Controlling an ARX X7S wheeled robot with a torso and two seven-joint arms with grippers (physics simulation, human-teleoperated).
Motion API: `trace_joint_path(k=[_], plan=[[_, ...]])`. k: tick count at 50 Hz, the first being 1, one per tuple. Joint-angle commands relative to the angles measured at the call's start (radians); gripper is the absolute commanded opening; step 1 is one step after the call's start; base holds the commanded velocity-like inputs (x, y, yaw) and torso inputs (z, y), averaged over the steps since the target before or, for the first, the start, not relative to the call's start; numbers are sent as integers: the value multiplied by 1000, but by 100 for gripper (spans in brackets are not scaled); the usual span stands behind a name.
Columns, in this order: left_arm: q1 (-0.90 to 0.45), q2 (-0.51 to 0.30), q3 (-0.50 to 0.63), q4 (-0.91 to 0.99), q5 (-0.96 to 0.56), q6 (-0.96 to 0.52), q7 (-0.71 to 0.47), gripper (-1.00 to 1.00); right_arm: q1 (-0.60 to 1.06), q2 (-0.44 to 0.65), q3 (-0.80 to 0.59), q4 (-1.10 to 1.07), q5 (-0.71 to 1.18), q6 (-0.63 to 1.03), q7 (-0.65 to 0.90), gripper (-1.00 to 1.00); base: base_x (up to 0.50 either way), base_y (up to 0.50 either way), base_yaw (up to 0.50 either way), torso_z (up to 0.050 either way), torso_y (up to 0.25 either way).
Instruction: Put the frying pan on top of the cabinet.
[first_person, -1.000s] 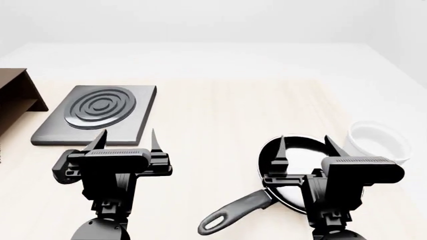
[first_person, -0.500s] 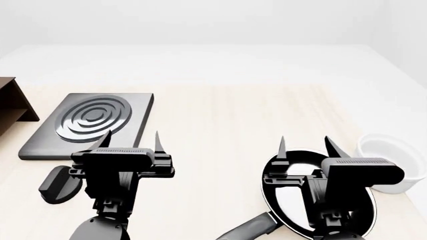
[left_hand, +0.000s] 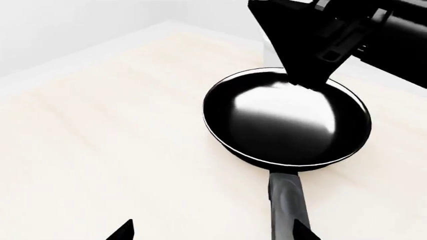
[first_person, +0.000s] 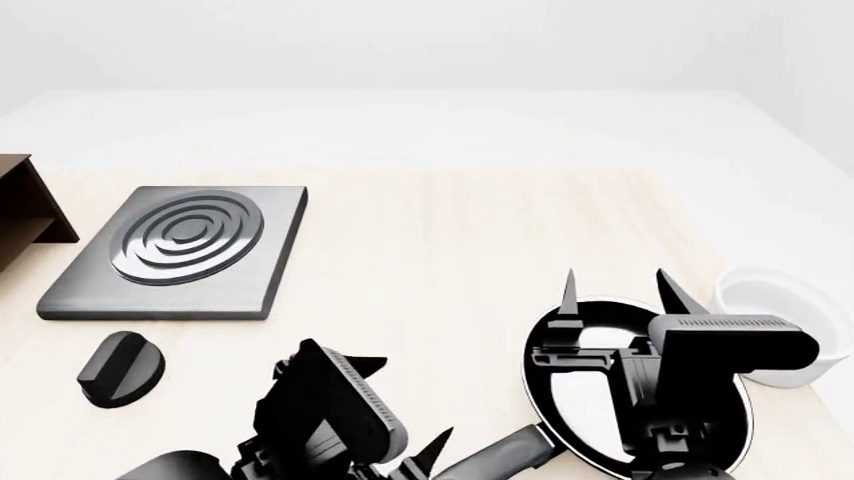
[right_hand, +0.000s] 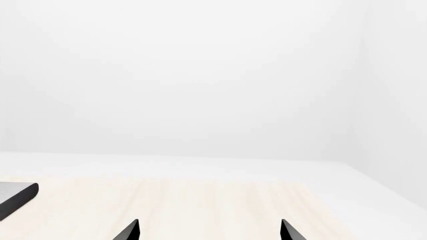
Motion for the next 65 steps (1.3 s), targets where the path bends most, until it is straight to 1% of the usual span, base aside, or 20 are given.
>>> trace_joint_path(k=[1, 5, 11, 22, 31, 38, 50, 56, 63, 64, 65], plan=[[-32, -24, 48, 10, -49, -80, 46, 100, 5, 5, -6, 1, 0, 0, 7, 100, 0, 0, 0, 0, 0], [-36, -16, 52, 6, -61, -89, 49, 100, 5, 6, -8, 3, 1, -5, 8, 100, 0, 0, 0, 0, 0], [-40, -15, 97, -13, -46, -79, 46, 100, 6, 7, -10, 4, 4, -7, 10, 100, 0, 0, 0, 0, 0], [-54, 8, 216, -51, -4, -64, 30, 100, 4, 8, -20, 16, 7, -18, 11, 100, 0, 0, 0, 0, 0], [-106, 41, 326, -91, 25, -92, 15, 100, -1, 9, -21, 18, 14, -29, 13, 100, 0, 0, 0, 0, 0], [-133, 57, 366, -135, 36, -107, 10, 100, -4, 11, -22, 15, 18, -33, 15, 100, 0, 0, 0, 0, 0], [-143, 57, 434, -229, 74, -91, 3, 100, -1, 15, -30, 17, 21, -36, 19, 100, 0, 0, 0, 0, 0], [-141, 53, 490, -281, 98, -83, 1, 100, -1, 19, -35, 9, 22, -35, 22, 100, 0, 0, 0, 0, 0], [-147, 58, 498, -312, 93, -100, 5, 100, -1, 24, -41, 0, 18, -37, 27, 100, 0, 0, 0, 0, 0], [-146, 61, 491, -315, 91, -102, 2, -100, -1, 24, -42, 0, 18, -37, 28, 100, 0, 0, 0, 0, 0], [-145, 60, 489, -316, 92, -97, 1, -100, 0, 24, -43, 0, 18, -36, 28, 100, 0, 0, 0, 0, 0]])
